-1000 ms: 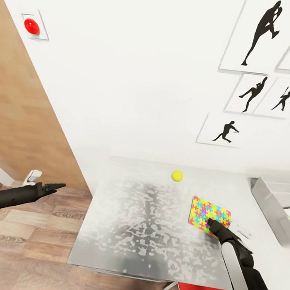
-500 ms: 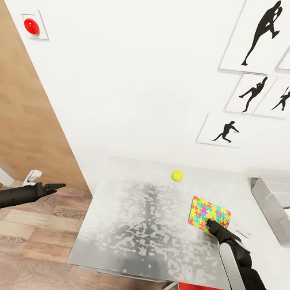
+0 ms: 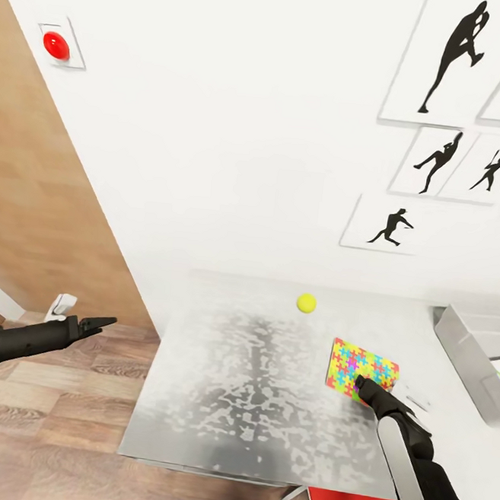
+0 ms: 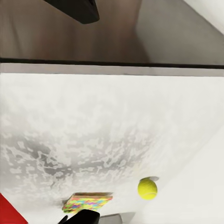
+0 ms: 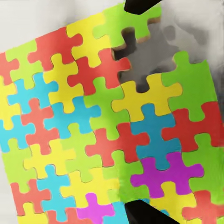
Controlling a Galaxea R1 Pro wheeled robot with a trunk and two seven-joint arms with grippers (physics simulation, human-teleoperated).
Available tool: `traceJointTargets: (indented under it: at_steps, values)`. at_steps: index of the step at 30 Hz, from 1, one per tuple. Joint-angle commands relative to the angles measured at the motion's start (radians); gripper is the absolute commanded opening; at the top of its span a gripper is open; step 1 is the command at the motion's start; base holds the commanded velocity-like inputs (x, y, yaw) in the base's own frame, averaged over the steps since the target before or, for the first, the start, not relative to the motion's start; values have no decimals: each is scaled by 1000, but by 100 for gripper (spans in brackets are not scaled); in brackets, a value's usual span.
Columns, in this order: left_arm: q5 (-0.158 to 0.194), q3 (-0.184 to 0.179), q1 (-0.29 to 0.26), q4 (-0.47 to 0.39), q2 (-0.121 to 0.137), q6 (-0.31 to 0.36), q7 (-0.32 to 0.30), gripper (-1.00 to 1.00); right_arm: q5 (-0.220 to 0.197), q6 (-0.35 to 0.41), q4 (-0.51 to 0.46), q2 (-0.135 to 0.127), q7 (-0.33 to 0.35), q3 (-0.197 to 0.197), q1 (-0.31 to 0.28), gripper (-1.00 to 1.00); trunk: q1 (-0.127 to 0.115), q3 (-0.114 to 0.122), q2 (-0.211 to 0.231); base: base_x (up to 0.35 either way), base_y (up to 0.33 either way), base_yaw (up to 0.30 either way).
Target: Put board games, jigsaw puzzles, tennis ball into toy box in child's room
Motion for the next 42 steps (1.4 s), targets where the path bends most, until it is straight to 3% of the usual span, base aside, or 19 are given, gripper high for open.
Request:
traceJointTargets:
  at_steps: [1,42]
  values:
    - [-3,0,-1,0,-1,3,-5,100,-80,2,-2,0,-7,2,-1,100,1,-2,-2,0,113,0]
    - [-1,-2,-1,-1,-4,2,-6,100,-78,1,-1,-1,-7,8,-1,100,1,-2,-2,7,26,0]
